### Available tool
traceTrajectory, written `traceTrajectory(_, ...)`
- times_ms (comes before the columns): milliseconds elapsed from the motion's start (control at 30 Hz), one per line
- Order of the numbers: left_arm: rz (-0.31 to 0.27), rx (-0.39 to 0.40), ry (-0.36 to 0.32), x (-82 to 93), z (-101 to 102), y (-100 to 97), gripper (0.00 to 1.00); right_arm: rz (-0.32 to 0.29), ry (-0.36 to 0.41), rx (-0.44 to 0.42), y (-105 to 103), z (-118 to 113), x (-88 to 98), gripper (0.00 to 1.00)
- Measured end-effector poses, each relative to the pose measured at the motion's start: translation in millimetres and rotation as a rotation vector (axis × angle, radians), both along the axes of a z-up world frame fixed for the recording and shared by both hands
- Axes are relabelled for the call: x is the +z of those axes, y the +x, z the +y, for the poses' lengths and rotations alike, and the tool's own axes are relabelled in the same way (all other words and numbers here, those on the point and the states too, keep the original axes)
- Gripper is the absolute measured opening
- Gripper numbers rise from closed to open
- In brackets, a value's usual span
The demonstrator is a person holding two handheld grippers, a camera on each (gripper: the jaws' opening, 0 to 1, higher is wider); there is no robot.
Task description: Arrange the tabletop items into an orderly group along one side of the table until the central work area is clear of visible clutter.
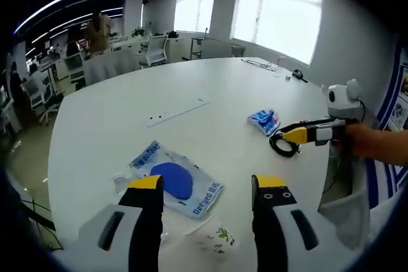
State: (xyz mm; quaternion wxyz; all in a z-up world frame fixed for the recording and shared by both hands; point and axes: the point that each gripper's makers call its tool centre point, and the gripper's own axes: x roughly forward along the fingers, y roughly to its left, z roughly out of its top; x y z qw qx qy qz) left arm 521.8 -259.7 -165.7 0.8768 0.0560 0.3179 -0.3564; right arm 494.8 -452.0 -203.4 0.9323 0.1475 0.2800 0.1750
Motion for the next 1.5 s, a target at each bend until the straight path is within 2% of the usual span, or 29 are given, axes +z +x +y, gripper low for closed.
traceTrajectory(333,-0.002,0.013,0.023,-2.2,38.1,15.7,0.56,0.043,0.052,-0.004,0.1,37.1,-19.3,0.31)
traceTrajectory(733,-0.006,-0.013,0.067,-7.6,63.2,45.4,0.56,0.116,0.11,-0.043,1.6,62.1,-47.6,0.34)
traceTrajectory(1033,0.003,-0.046,0.081,-17.0,63.9,66.4,0.55,0.15,0.135,-0.079,7.3,70.7,-60.7,0.34)
traceTrajectory(1500,0.038,-0.103,0.101,-46.2,56.4,99.5,0.55,0.204,0.144,-0.108,15.6,78.6,-80.0,0.34)
